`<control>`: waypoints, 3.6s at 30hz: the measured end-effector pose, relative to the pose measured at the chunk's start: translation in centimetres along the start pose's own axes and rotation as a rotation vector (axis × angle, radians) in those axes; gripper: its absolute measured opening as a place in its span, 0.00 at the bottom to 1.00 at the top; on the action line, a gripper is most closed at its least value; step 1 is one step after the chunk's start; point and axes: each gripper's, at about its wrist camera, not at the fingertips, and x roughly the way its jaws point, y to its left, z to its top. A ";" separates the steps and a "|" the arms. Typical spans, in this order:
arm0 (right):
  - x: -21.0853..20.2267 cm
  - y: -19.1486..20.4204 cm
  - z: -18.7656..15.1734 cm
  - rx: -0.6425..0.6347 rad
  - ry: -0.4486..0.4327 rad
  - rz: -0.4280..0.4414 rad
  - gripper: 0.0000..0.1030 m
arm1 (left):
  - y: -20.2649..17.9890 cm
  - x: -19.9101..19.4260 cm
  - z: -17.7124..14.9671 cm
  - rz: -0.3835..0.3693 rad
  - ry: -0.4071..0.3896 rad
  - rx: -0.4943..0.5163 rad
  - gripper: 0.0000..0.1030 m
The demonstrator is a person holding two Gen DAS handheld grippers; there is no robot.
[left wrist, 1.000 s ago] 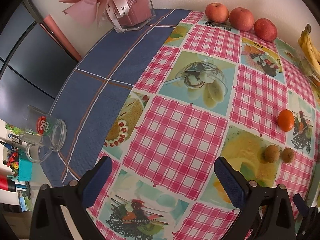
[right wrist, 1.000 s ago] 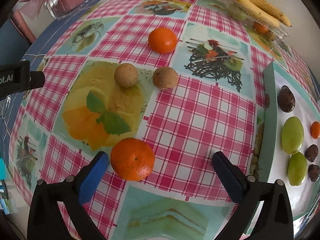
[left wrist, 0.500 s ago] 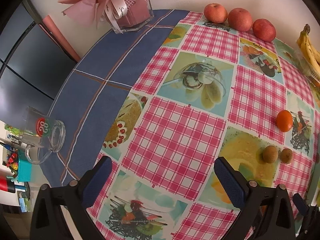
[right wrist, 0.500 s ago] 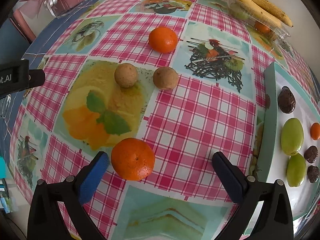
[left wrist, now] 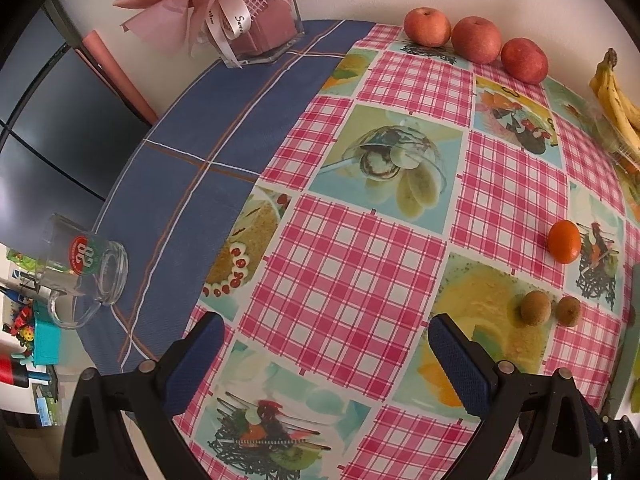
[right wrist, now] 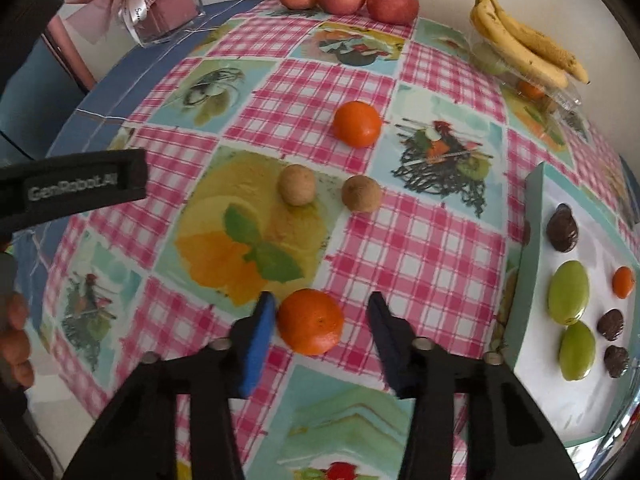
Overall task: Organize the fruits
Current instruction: 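Close the right tool around a tangerine on the tablecloth, then lift the tangerine with the right tool while the left tool grasps a small brown round fruit, then carry the tangerine with the right tool while the left tool carries the brown fruit over the tray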
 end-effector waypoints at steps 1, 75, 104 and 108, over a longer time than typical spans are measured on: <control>0.0 0.0 0.0 0.004 0.003 0.004 0.45 | 0.0 0.0 0.0 0.000 0.000 0.001 1.00; -10.7 -22.4 -1.3 0.605 -0.252 -0.023 0.36 | -13.0 -8.2 -1.2 -0.536 -0.114 0.195 0.25; -8.0 -30.0 -6.7 0.837 -0.066 -0.073 0.36 | -26.5 -9.2 -10.5 -0.523 0.018 0.614 0.26; -6.9 -30.4 -6.9 0.853 -0.034 -0.056 0.36 | -26.8 -8.3 -10.9 -0.504 0.045 0.617 0.26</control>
